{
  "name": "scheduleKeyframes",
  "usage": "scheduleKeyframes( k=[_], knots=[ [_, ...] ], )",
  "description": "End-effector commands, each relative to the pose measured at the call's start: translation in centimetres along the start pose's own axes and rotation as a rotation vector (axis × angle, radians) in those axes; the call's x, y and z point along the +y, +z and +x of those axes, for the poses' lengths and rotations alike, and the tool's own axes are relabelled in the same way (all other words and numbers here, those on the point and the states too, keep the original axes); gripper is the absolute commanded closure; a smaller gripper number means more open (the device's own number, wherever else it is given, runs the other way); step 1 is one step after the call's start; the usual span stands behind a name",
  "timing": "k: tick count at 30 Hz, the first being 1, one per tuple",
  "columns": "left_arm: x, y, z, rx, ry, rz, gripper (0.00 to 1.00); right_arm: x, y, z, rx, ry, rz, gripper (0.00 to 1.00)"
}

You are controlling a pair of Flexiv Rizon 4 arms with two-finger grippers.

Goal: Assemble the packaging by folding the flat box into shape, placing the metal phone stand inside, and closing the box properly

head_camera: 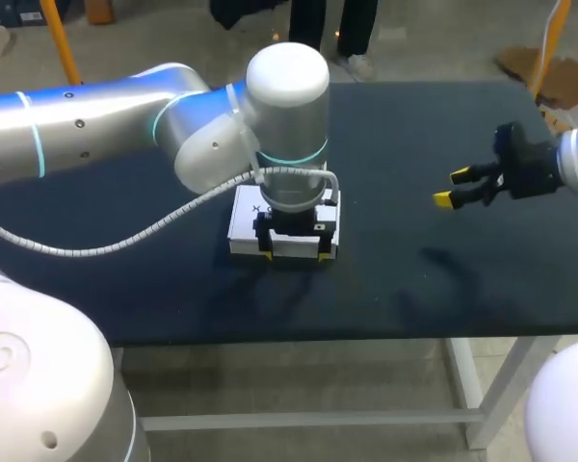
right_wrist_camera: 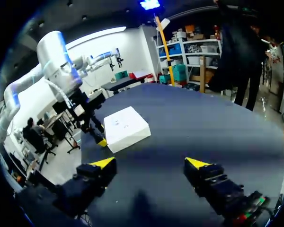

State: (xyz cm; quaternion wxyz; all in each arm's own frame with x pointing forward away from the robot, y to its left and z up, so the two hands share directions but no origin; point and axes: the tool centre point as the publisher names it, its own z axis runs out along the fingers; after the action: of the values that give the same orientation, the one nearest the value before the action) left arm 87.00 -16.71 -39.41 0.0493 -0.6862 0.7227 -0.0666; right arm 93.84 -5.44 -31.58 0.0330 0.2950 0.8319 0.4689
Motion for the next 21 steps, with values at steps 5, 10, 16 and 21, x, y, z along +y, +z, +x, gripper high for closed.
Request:
scheduleKeyframes(
  k=[5,10,16,21],
  knots=[
    [-2.4,0.6,-0.6,0.010,-0.032,0.015,0.00,-0.5,0.1,-0.9,0.036,-0.032,-0.010,0.00],
    [-3.9,0.9,-0.8,0.001,-0.052,0.012,0.00,-0.6,0.1,-1.1,0.037,-0.048,-0.008,0.00],
    [-5.6,1.3,-1.0,-0.020,-0.060,0.008,0.00,-0.6,0.2,-1.3,0.038,-0.044,-0.011,0.00],
    [-6.6,1.3,-1.0,-0.041,-0.060,0.008,0.00,-0.6,0.2,-1.3,0.038,-0.044,-0.011,0.00]
  ],
)
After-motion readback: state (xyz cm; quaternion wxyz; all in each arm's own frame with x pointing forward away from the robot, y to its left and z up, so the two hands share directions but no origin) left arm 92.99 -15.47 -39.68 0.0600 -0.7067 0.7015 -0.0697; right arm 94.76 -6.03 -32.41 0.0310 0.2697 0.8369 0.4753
